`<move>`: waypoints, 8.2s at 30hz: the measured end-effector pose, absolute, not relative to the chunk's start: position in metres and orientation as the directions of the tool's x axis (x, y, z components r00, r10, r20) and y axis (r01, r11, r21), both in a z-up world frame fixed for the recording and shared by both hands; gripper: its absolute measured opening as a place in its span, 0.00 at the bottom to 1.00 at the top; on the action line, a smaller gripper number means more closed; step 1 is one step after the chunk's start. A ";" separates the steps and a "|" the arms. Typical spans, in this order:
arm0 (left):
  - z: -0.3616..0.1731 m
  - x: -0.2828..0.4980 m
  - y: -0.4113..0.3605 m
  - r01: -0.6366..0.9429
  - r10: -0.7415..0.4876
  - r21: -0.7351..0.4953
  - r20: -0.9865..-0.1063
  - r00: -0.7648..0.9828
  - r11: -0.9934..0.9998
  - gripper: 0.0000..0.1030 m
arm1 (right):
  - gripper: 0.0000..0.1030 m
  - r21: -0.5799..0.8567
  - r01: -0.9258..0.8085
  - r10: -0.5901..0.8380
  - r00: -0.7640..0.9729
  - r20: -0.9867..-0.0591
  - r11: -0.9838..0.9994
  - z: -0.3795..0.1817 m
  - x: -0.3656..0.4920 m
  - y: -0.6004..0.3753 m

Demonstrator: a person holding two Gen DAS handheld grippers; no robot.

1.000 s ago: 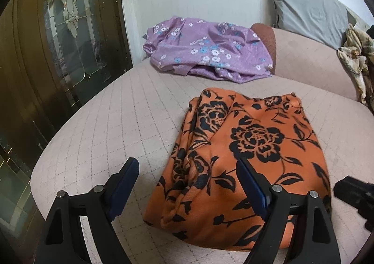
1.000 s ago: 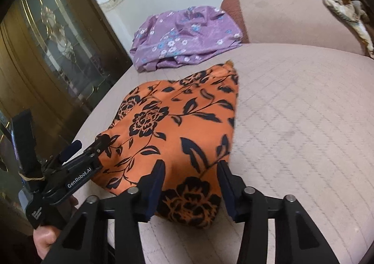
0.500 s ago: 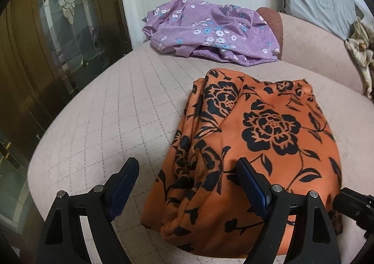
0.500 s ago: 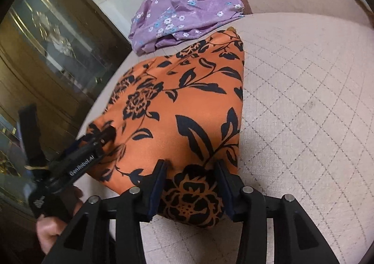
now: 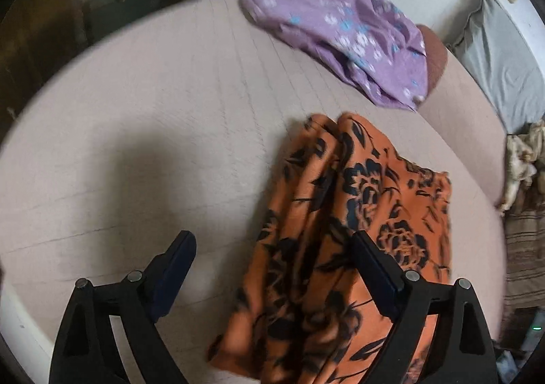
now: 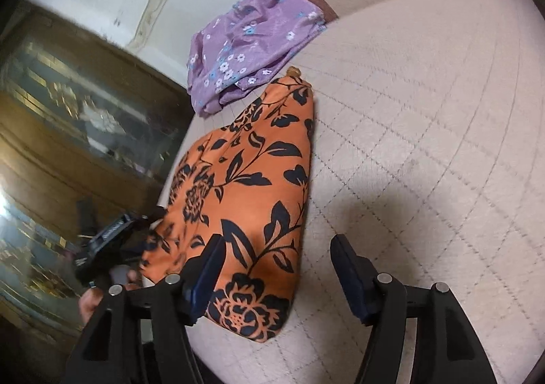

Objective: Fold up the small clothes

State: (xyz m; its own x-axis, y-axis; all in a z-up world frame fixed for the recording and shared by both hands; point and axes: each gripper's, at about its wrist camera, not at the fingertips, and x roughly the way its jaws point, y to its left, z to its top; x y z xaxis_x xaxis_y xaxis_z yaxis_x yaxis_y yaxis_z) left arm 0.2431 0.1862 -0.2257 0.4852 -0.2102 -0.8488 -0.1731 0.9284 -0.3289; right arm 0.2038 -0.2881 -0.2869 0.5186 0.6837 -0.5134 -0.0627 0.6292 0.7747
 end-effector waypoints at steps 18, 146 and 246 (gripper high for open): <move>-0.236 0.247 0.168 0.008 -0.248 -0.280 -0.838 0.487 0.960 0.89 | 0.67 0.846 -0.034 0.776 0.421 -0.470 0.532 -0.322 0.258 -0.241; -0.162 0.105 -0.050 0.259 -0.048 0.204 -0.692 0.721 0.944 0.71 | 0.52 0.373 0.149 0.158 0.722 -0.674 0.916 -0.197 0.104 -0.195; -0.075 0.045 -0.014 0.102 -0.002 0.150 -0.554 0.832 0.983 0.95 | 0.57 0.194 0.212 -0.064 0.817 -0.573 0.958 -0.108 0.063 -0.142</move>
State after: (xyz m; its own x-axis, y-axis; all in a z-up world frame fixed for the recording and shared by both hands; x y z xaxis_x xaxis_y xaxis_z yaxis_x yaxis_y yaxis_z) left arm 0.0446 -0.0142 -0.0751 0.8323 -0.0018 -0.5543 0.1018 0.9835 0.1497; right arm 0.0635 -0.1418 -0.1084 0.8171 -0.0642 -0.5730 0.2115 0.9578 0.1944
